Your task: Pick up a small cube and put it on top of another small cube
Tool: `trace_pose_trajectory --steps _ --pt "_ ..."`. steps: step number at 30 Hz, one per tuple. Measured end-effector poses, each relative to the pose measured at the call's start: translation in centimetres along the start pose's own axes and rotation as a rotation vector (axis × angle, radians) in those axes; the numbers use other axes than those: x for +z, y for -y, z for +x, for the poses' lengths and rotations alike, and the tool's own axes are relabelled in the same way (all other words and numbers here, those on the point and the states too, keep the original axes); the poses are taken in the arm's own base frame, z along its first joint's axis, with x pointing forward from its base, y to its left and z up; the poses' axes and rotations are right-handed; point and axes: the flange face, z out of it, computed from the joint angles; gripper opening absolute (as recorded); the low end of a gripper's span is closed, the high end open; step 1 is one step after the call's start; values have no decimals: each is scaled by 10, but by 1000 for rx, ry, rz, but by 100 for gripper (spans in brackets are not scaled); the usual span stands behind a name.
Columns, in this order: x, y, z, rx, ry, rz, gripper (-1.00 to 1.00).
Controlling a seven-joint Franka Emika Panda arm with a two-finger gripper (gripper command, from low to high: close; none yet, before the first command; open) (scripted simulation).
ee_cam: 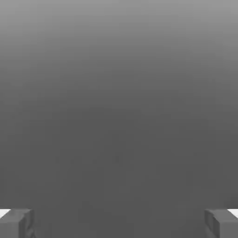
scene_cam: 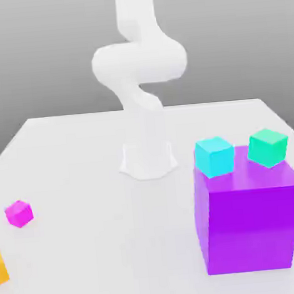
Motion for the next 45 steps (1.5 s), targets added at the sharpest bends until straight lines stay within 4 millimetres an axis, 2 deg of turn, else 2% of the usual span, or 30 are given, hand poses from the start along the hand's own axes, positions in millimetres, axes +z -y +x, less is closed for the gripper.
trace_pose_trajectory --steps 3,6,11,14,17,18,22,25,30,31,38,45 --pt "68 -53 26 54 49 -88 0" --pt "125 -115 41 111 94 -171 0" --pt "197 -235 43 216 166 -307 0" --pt "226 -312 30 283 209 -389 0" --pt "244 -388 6 352 253 -471 0" --pt "243 -421 -3 394 261 -505 0" --pt "247 -510 -56 477 326 -614 0" --pt "259 -535 -75 487 341 -641 0" --pt "289 -557 -96 490 345 -644 0" --pt "294 -560 -100 491 346 -642 -100" --pt "295 -560 -101 492 348 -642 -100" --pt "255 -535 -76 490 346 -643 -100"
